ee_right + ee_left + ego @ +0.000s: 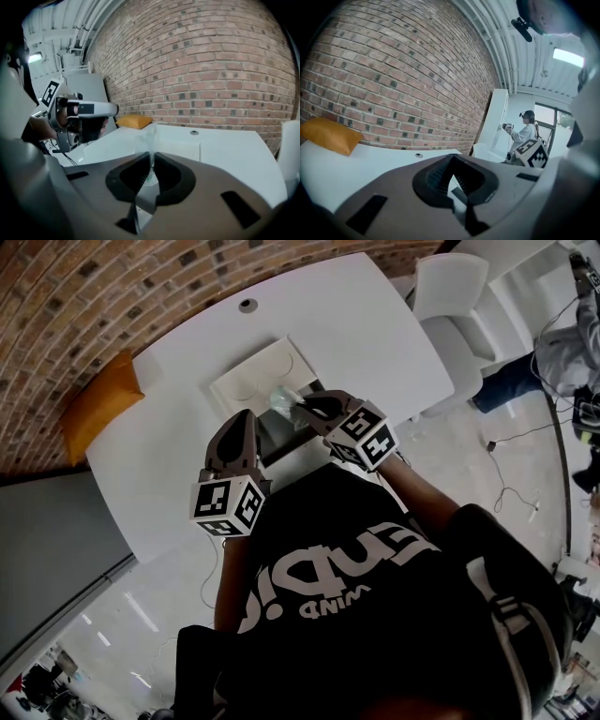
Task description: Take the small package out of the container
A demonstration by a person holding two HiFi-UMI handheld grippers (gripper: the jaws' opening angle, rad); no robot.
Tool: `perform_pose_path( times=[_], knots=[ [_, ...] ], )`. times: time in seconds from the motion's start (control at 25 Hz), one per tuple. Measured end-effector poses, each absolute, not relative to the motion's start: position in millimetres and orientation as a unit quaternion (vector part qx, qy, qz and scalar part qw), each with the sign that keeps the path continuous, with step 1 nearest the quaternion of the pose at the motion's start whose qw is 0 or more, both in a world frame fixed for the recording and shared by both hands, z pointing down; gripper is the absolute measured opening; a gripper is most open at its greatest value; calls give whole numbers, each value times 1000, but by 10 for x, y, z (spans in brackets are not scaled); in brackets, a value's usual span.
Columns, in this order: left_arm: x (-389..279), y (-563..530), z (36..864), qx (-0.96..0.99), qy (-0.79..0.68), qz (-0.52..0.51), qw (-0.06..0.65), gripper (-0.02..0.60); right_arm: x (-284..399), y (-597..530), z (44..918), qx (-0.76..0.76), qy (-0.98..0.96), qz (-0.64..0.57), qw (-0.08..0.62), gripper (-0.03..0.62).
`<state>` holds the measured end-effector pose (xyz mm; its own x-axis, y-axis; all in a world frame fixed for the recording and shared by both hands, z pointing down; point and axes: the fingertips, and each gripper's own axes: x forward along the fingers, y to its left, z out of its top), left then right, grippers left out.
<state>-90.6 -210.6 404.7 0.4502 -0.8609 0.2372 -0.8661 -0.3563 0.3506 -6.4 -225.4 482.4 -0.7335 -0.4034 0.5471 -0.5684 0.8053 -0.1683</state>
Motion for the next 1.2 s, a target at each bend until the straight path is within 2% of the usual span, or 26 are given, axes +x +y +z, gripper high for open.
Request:
perform_pose_path(
  times=[0.32, 0.76, 1.2],
  knots=[
    [-953, -2132, 4051, 821, -529, 8, 214, 6, 46, -2395, 4300, 319, -923, 144, 158, 23],
    [-1037, -2164, 4077, 819, -535, 4, 206, 6, 227, -2510, 4064, 387, -913, 111, 69, 23],
    [-1154, -2170, 4127, 813, -550, 5, 192, 6, 225, -2545, 4102, 408, -904, 116, 48, 23]
  ],
)
